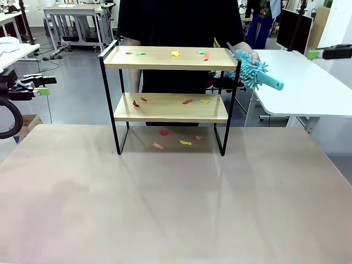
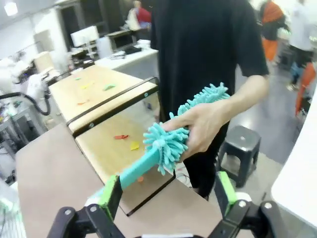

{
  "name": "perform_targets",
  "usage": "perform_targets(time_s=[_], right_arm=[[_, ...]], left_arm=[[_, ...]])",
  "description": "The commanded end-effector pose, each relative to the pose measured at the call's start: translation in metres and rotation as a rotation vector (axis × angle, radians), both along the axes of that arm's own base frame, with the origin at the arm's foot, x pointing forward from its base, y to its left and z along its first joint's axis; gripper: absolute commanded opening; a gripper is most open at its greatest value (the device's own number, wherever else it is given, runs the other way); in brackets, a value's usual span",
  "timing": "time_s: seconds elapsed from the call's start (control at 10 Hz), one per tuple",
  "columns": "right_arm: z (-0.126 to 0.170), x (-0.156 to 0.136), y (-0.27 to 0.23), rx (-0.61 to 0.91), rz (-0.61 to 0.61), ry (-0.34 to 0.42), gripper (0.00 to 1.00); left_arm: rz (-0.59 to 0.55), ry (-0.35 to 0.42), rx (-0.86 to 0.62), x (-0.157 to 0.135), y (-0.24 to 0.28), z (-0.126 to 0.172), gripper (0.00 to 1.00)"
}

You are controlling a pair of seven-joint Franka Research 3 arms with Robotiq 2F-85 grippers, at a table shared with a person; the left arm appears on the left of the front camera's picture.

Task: Clean the shelf.
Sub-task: Pick up the Duster handed by the human.

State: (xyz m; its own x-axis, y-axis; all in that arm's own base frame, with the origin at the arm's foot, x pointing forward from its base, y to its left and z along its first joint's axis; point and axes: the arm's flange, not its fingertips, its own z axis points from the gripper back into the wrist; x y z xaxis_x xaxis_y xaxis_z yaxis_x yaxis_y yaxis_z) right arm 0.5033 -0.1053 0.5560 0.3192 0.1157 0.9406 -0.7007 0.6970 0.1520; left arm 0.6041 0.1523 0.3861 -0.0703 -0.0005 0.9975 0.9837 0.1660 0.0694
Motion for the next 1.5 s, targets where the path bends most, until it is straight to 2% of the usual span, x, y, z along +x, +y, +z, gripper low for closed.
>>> perform_targets(time_s=[0.0, 0.2, 0.4, 0.5, 0.6, 0.7, 1.0, 1.2, 1.4], right_arm=[[0.024, -0.023, 0.049, -0.029, -0.211, 0.157, 1.0], [0.039, -0.027, 0.086, -0.101, -0.368, 0.266, 1.0], [0.041, -0.017, 0.111, -0.188, -0.419, 0.392, 1.0], [0.043, -0.016, 0.117, -0.196, -0.41, 0.396, 1.0], [0.048, -0.016, 0.11, -0.188, -0.389, 0.316, 1.0], [0.023, -0.018, 0.116, -0.205, -0.425, 0.327, 1.0], [0.023, -0.018, 0.116, -0.205, -0.425, 0.327, 1.0], [0.033, -0.02, 0.126, -0.233, -0.383, 0.344, 1.0], [0.036, -0.017, 0.143, -0.316, -0.333, 0.413, 1.0]], left_arm=[[0.001, -0.016, 0.007, 0.0, 0.0, 0.001, 1.0], [0.001, -0.016, 0.007, 0.0, 0.0, 0.001, 1.0], [0.001, -0.016, 0.007, 0.0, 0.0, 0.001, 1.0], [0.001, -0.016, 0.007, 0.0, 0.0, 0.001, 1.0], [0.001, -0.016, 0.007, 0.0, 0.0, 0.001, 1.0], [0.001, -0.016, 0.007, 0.0, 0.0, 0.001, 1.0], [0.001, -0.016, 0.007, 0.0, 0.0, 0.001, 1.0], [0.001, -0.016, 0.007, 0.0, 0.0, 0.001, 1.0], [0.001, -0.016, 0.007, 0.0, 0.0, 0.001, 1.0]])
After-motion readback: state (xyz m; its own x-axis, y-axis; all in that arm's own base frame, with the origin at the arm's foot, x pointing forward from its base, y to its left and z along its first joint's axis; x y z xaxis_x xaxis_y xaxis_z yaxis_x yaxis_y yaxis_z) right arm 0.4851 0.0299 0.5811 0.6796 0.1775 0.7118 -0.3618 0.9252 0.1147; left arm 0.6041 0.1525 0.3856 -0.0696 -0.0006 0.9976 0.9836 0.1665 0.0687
